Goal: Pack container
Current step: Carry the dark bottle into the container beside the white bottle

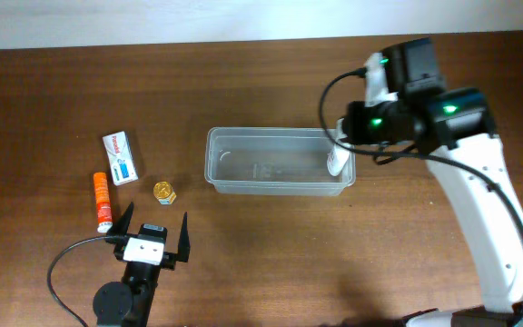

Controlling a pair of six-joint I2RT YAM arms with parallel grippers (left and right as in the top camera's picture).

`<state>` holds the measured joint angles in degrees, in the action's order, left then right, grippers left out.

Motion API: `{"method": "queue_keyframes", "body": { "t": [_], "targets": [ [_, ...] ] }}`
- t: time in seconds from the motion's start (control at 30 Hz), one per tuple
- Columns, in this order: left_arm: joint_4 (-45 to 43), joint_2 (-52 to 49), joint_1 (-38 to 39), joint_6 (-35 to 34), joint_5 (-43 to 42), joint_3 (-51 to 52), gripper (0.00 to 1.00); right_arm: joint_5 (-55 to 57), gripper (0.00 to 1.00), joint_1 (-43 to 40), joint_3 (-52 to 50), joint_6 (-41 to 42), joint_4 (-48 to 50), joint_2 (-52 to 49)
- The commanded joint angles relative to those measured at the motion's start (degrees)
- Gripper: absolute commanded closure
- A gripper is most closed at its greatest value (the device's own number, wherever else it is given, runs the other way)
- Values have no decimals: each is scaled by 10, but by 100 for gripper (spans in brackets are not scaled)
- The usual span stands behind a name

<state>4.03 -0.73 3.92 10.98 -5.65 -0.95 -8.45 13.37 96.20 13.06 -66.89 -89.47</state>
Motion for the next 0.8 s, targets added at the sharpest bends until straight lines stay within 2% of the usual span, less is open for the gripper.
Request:
{"method": "queue_keyframes", "body": {
  "t": [0.0, 0.27, 0.77],
  "targets": [
    [-1, 4, -3, 9, -6, 4, 1, 28, 73, 50, 7, -6, 11, -23],
    [-1, 4, -3, 9, -6, 4, 1, 32, 73, 102, 7, -6, 13, -94],
    [-1, 4, -3, 9, -6, 4, 1, 77, 73, 106, 2, 14, -2, -181]
  ]
}}
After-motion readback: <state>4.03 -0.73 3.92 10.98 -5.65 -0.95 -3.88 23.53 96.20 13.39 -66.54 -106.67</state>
